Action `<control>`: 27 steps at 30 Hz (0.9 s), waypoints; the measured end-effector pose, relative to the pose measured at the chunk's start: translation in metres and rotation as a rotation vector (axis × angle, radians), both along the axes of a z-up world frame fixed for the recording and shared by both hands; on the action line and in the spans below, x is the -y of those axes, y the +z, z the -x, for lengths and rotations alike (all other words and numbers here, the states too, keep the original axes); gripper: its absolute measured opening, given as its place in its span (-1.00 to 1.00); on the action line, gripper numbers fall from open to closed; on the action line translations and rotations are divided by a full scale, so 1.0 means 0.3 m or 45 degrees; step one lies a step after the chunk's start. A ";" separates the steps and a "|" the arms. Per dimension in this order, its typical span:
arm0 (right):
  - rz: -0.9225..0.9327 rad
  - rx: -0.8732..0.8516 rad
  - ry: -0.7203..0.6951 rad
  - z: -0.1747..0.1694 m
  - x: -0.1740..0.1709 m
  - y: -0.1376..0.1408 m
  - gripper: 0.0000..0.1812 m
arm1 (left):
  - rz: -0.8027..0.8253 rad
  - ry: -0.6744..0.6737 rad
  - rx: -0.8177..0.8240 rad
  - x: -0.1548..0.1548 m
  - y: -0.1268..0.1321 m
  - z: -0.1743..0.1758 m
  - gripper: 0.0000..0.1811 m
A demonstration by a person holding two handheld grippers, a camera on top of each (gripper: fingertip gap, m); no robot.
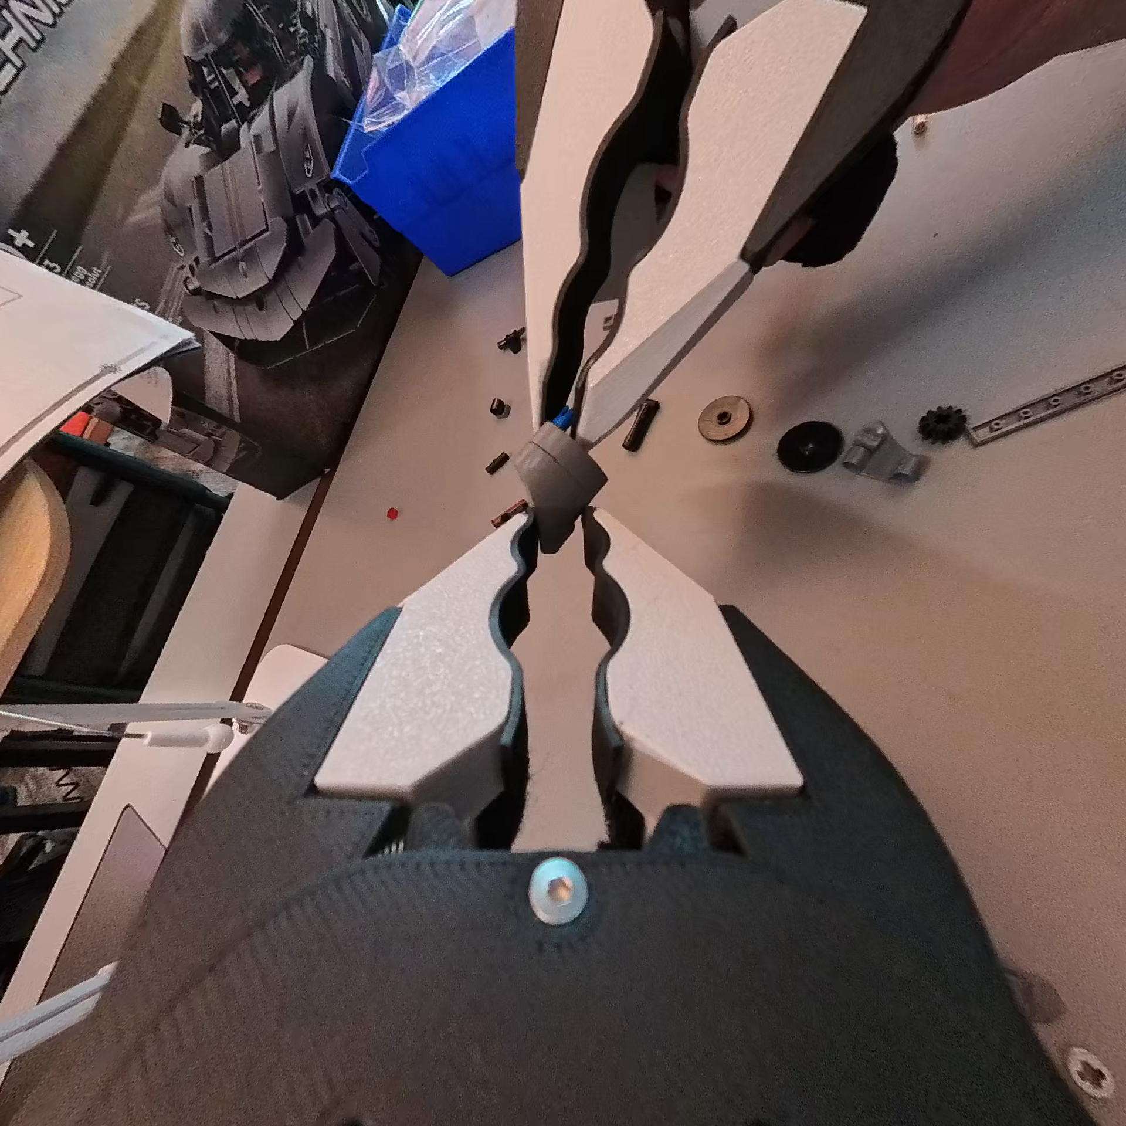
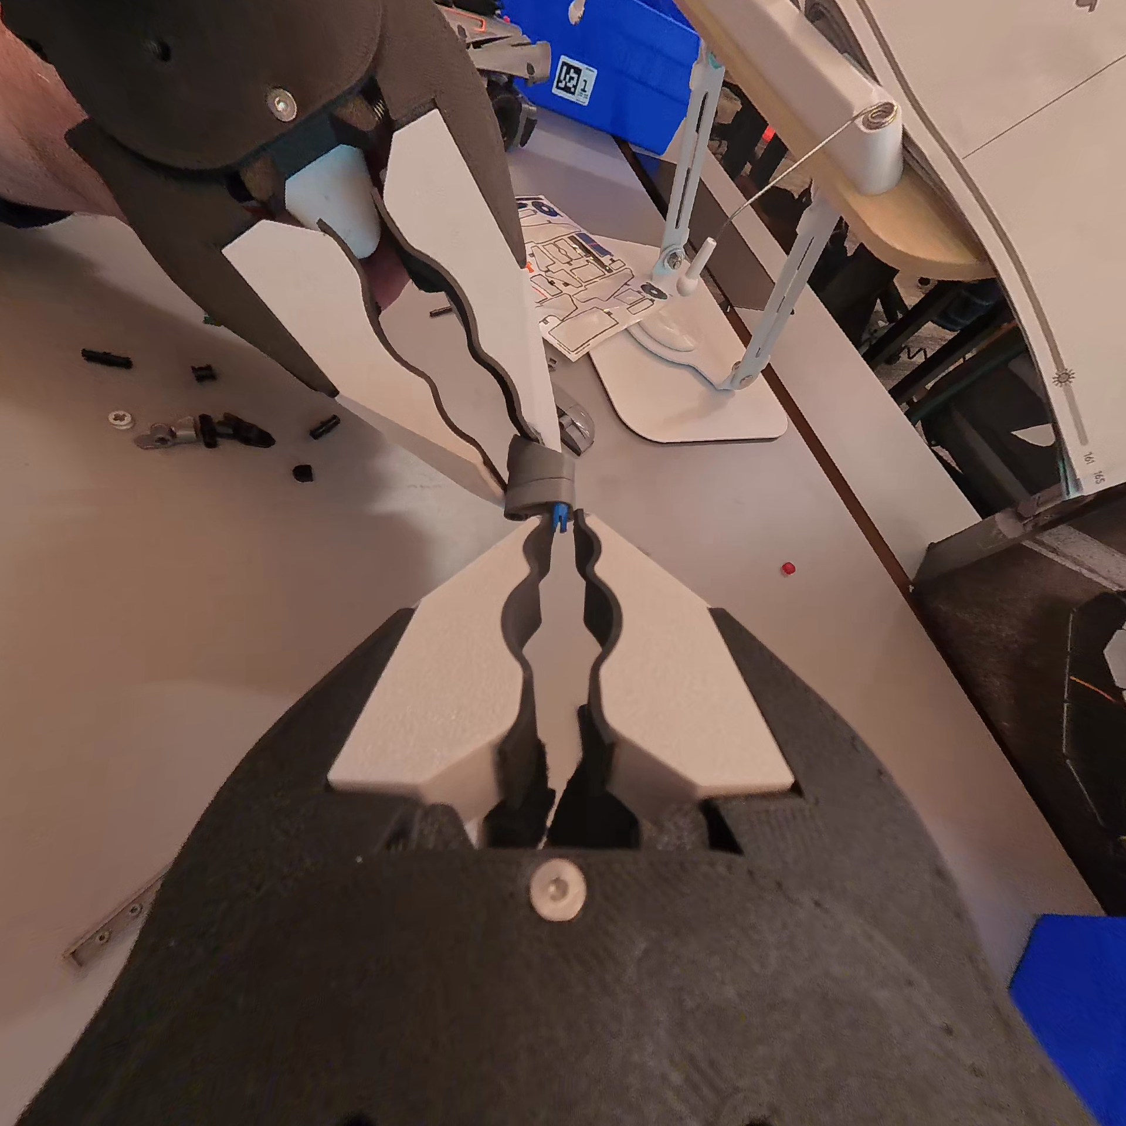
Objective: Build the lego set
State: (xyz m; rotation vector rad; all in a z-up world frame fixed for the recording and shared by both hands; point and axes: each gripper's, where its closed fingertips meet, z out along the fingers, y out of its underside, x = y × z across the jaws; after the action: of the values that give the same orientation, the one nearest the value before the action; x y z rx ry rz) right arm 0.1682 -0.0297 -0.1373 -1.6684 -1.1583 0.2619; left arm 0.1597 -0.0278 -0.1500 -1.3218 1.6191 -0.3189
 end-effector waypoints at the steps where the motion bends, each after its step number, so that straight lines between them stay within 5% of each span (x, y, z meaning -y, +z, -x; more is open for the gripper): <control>1: 0.001 0.001 0.000 0.000 0.000 0.000 -0.94 | 0.001 -0.001 0.000 0.000 0.000 0.000 -0.87; 27: 0.004 -0.025 -0.018 -0.007 -0.005 0.010 -0.95 | 0.030 -0.025 0.005 0.005 0.001 0.007 -0.93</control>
State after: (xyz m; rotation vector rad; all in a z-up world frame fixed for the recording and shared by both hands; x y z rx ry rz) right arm 0.1704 -0.0281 -0.1342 -1.6725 -1.1315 0.2710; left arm 0.1577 -0.0293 -0.1496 -1.3231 1.6306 -0.3532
